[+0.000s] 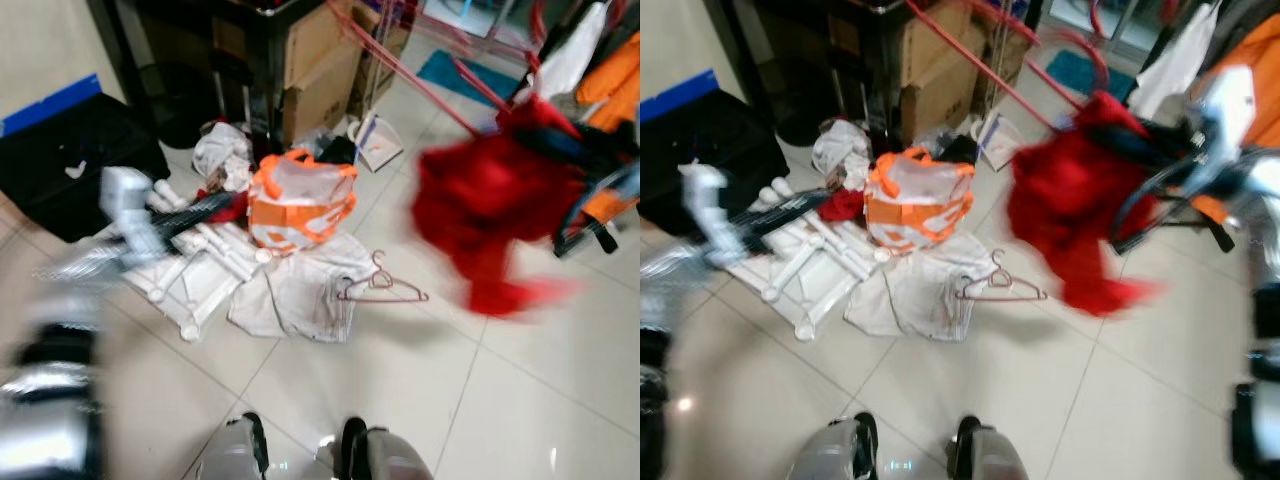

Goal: Hang hanger

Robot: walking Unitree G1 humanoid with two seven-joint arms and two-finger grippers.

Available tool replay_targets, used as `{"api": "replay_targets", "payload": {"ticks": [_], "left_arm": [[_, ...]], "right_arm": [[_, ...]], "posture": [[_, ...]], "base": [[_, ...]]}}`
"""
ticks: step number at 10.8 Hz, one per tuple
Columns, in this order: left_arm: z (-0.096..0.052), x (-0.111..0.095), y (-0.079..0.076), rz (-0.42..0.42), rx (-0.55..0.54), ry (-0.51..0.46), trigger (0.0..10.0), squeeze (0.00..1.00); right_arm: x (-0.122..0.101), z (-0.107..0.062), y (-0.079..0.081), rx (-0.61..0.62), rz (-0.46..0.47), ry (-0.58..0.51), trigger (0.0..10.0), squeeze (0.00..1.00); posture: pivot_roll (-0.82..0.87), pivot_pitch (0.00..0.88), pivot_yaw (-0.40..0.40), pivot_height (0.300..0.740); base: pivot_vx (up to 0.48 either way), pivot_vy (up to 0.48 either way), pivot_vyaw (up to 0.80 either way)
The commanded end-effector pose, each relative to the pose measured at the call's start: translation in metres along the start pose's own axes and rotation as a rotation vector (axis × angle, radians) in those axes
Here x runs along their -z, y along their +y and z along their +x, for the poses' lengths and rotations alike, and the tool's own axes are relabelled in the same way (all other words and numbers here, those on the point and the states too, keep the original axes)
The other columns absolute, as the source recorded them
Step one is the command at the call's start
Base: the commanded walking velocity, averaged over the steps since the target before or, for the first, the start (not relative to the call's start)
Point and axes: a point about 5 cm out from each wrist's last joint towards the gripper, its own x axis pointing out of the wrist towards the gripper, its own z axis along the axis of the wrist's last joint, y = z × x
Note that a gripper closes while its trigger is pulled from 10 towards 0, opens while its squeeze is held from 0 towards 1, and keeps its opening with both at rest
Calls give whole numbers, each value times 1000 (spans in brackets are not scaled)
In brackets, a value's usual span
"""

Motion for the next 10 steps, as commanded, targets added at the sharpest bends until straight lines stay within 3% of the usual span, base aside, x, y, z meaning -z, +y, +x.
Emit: {"api": "replay_targets", "payload": {"ticks": [1, 2, 3, 4, 5, 6, 8, 10], "left_arm": [[11, 3, -6, -30, -42, -22, 10000, 0], [28, 10, -10, -117, -196, -77, 10000, 0], [33, 14, -11, -161, -350, -113, 10000, 0], [34, 14, -12, -158, -410, -129, 10000, 0], [31, 9, -9, -65, -493, -117, 10000, 0], [29, -4, -6, 2, -532, -125, 10000, 0], [36, -28, -12, 79, -486, -147, 10000, 0], [43, -10, -26, 69, -451, -97, 10000, 0]], "right_arm": [[-1, 0, 3, -3, 59, -63, 0, 0], [13, 12, 16, 2, 192, -109, 0, 0], [30, 18, 29, 22, 284, -116, 0, 0], [38, 22, 38, 26, 327, -129, 0, 0], [47, 30, 49, 28, 376, -144, 0, 0], [50, 35, 55, 26, 407, -150, 0, 0], [45, 48, 64, -19, 426, -181, 0, 0], [43, 58, 67, -17, 439, -209, 0, 0]], "posture": [[-123, 173, -87, 740], [-122, 169, -88, 740], [-117, 169, -89, 740], [-108, 172, -87, 740], [-97, 173, -88, 740], [-89, 173, -89, 740], [-73, 174, -88, 740], [-58, 173, -90, 740]], "base": [[0, 0, 0], [0, 0, 0], [0, 0, 0], [0, 0, 0], [0, 0, 0], [0, 0, 0], [0, 0, 0], [0, 0, 0]]}}
